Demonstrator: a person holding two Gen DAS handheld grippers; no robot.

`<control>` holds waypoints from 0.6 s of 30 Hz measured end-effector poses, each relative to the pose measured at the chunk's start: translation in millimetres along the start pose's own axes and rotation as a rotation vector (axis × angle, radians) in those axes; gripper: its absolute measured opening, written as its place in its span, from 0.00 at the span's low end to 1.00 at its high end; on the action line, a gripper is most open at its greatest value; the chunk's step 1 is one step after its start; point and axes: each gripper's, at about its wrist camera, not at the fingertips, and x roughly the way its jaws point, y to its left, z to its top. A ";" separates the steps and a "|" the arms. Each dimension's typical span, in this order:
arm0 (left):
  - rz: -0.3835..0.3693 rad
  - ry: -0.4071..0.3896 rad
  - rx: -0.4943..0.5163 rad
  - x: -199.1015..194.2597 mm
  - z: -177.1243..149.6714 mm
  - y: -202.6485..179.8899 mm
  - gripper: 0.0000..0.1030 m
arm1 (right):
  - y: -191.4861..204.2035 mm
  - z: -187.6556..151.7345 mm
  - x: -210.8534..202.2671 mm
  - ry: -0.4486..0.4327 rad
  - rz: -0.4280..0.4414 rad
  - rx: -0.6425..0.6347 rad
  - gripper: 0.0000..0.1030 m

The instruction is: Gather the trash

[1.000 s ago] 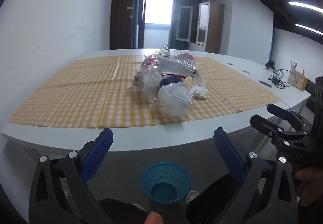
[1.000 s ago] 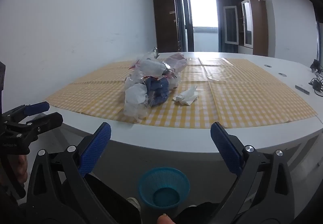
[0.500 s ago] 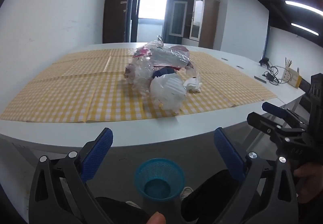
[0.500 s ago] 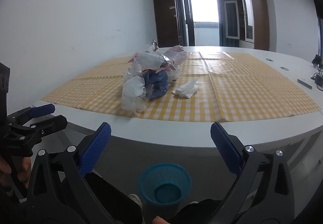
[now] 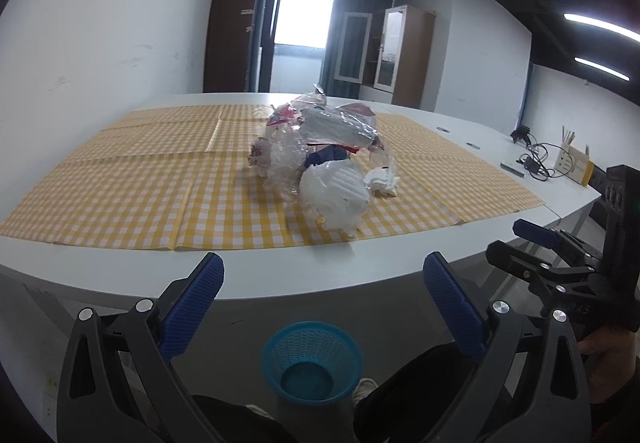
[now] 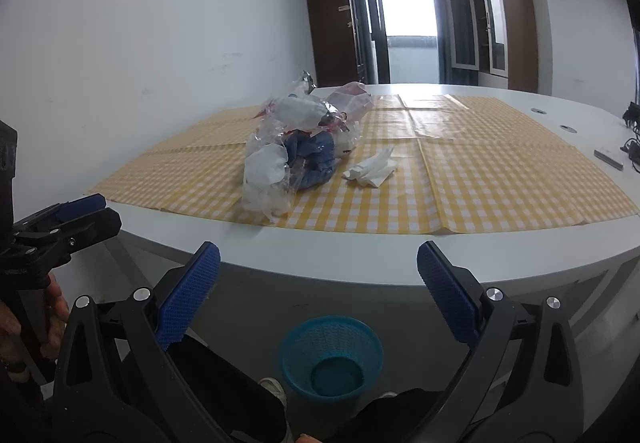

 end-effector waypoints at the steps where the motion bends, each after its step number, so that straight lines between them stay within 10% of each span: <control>1: 0.004 -0.001 -0.010 -0.9 -2.3 -2.6 0.94 | 0.4 -0.4 -0.1 0.000 -0.004 -0.005 0.92; 18: -0.011 0.015 -0.045 18.7 -7.4 -17.2 0.95 | 1.0 -2.4 2.6 0.013 -0.009 -0.003 0.92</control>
